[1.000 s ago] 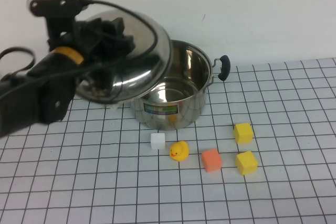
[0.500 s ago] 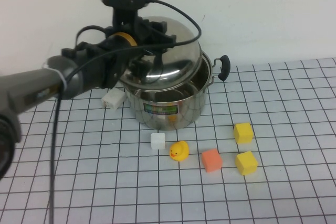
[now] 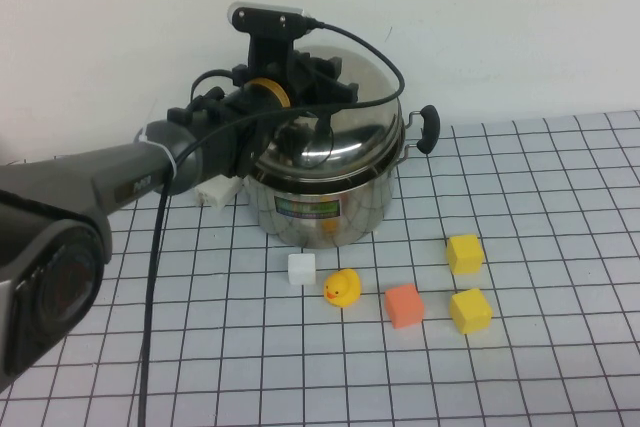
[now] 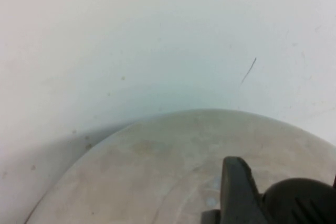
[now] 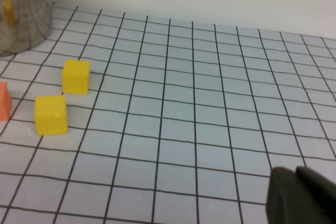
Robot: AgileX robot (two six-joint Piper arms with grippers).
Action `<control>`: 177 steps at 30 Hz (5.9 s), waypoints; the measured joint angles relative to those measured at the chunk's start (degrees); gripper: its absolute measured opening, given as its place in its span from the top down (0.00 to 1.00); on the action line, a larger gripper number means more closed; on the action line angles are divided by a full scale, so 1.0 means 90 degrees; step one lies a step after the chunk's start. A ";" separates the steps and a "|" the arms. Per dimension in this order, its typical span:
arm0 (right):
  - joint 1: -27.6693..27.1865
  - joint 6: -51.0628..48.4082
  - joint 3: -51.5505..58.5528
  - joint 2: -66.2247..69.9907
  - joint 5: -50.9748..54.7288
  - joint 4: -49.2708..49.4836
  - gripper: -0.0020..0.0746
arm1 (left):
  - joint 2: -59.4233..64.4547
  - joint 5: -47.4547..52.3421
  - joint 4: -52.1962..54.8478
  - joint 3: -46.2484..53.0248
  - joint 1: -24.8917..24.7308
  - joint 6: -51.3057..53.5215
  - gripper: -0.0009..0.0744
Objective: Cover the pot
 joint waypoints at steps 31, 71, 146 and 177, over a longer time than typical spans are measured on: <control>0.0000 0.0000 0.0000 0.0000 0.0000 0.0000 0.96 | 0.0426 -0.0539 0.0095 -0.0038 -0.0027 -0.0511 0.57; 0.0000 0.0000 0.0000 0.0000 0.0000 0.0000 0.96 | 0.0229 0.0359 0.1045 -0.0066 -0.0208 -0.1379 0.57; 0.0000 0.0000 0.0000 0.0000 0.0000 0.0000 0.96 | -1.0913 0.4654 0.1174 0.7047 -0.0148 -0.2058 0.99; 0.0000 0.0000 0.0000 0.0000 0.0000 0.0000 0.96 | -1.3722 0.4131 -0.0725 0.9332 0.1322 -0.0972 0.99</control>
